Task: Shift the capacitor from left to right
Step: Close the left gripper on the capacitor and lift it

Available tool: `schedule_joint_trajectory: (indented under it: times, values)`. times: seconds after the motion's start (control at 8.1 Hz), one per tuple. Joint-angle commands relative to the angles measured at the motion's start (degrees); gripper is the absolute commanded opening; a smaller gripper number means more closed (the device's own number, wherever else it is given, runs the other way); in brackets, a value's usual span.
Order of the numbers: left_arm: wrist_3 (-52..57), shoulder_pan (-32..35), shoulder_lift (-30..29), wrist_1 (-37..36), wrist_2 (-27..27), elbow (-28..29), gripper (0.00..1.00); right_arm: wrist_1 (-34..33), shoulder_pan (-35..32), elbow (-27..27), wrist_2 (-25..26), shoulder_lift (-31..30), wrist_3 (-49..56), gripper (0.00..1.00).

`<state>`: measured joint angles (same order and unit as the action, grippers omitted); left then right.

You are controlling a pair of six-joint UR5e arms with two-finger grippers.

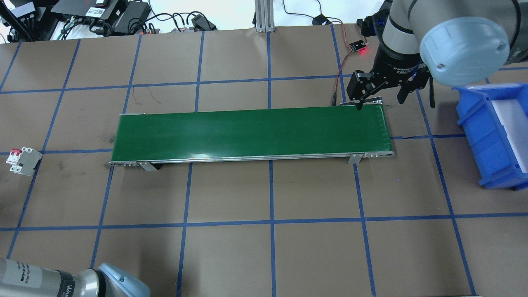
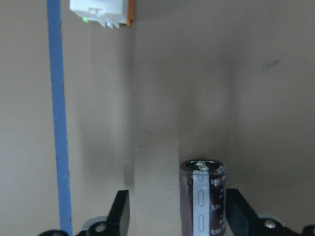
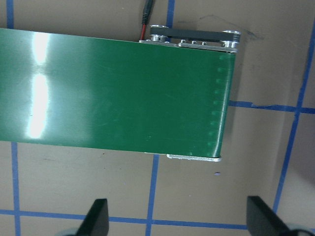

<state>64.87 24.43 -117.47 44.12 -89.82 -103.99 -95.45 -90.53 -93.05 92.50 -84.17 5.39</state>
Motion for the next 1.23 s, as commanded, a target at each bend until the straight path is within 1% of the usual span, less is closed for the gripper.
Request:
schedule_joint_trajectory:
  times: [0.0,0.25,0.86,1.11]
  values:
    - [-0.71,0.0,-0.12,-0.61,0.09,-0.16,0.72,-0.08,0.0,-0.03,-8.02,1.81,-1.43,1.0]
    - [-3.07,0.0,-0.3,-2.27,2.62,-0.25,0.76,-0.08,0.0,-0.03,-8.04,2.25,-1.44,1.0]
    - [-3.87,0.0,-2.67,-5.62,2.81,-1.04,0.75,0.09,0.0,-0.2,-7.78,2.34,-1.61,1.0]
    - [-3.88,0.09,-2.41,-5.54,2.29,-1.04,0.7,0.09,0.0,-0.2,-7.52,2.34,-1.61,1.0]
